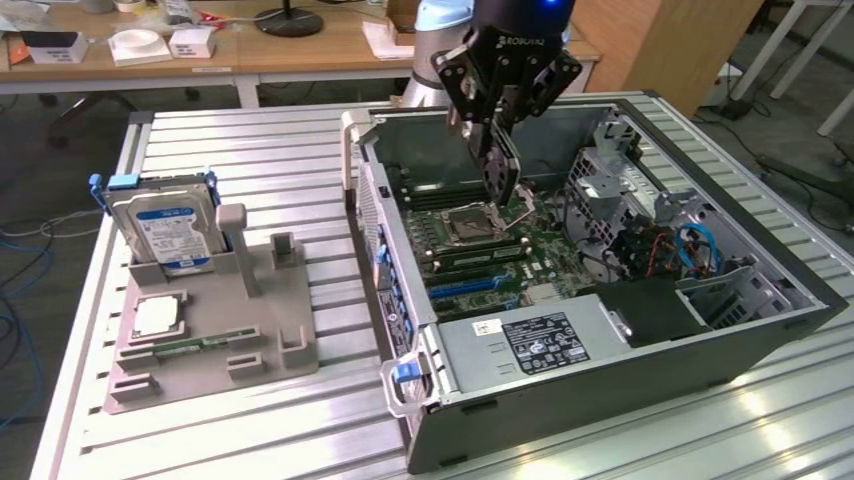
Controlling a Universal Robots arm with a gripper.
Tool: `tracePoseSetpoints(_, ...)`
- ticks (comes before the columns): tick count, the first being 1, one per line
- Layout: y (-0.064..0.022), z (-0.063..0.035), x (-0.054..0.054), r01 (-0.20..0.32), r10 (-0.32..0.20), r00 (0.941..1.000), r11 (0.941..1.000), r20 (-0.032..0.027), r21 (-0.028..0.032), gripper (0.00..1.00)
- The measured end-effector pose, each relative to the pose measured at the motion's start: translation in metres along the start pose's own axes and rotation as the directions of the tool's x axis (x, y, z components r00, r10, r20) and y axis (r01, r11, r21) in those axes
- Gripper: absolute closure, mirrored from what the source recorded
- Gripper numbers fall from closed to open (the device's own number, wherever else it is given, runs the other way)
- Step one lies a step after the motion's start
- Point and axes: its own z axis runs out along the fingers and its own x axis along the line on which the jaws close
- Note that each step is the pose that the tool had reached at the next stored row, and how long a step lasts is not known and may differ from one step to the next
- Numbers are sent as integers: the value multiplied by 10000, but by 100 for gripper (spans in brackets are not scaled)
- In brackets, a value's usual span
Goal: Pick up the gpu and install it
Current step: 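Pick up the gpu and move the gpu toward the slot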
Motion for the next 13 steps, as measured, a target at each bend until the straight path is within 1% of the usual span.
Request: tracePoseSetpoints(13,8,5,-201,1,-1,10000,10000,0,0,73)
